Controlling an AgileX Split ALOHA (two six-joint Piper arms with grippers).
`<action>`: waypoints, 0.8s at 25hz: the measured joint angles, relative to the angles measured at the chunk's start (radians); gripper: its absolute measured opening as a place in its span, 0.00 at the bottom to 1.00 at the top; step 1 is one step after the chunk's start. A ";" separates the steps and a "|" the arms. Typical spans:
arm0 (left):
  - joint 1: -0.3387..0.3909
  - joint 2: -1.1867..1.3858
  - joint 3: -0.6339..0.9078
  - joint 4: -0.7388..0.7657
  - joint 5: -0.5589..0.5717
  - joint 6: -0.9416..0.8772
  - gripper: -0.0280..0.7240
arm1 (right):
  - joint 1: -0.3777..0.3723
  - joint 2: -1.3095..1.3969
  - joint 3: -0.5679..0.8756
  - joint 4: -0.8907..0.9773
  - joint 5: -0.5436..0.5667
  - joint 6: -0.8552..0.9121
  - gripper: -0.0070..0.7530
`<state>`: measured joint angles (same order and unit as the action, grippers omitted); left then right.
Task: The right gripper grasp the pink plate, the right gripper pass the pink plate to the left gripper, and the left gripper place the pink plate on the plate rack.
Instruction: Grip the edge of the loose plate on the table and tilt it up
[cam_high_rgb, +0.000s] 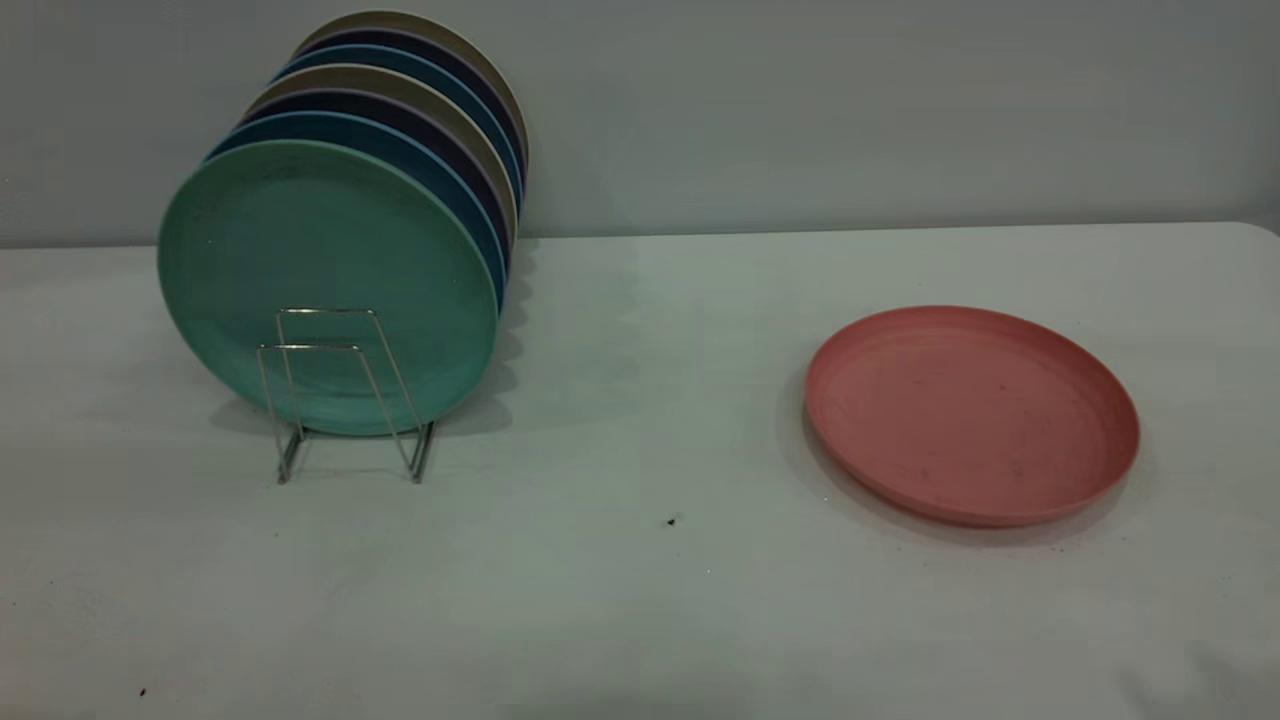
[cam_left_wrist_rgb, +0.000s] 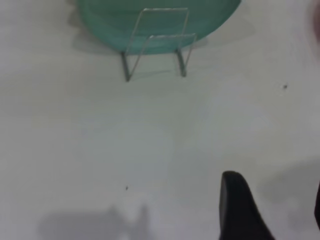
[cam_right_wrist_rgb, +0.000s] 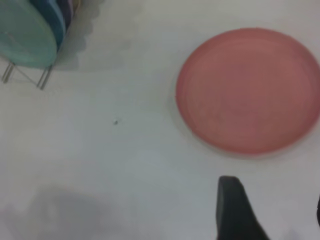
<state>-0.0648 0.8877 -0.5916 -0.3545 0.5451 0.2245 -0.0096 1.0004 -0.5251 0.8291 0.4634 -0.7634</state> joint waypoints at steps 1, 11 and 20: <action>0.000 0.026 -0.019 -0.012 -0.007 0.012 0.56 | 0.000 0.069 -0.021 0.048 -0.025 -0.037 0.56; 0.000 0.075 -0.045 -0.043 -0.056 0.040 0.56 | -0.184 0.712 -0.323 0.195 0.077 -0.192 0.56; 0.000 0.075 -0.045 -0.045 -0.043 0.040 0.56 | -0.233 1.047 -0.537 0.216 0.170 -0.243 0.52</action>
<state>-0.0648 0.9630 -0.6362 -0.3998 0.5016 0.2642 -0.2423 2.0474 -1.0621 1.0450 0.6329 -1.0068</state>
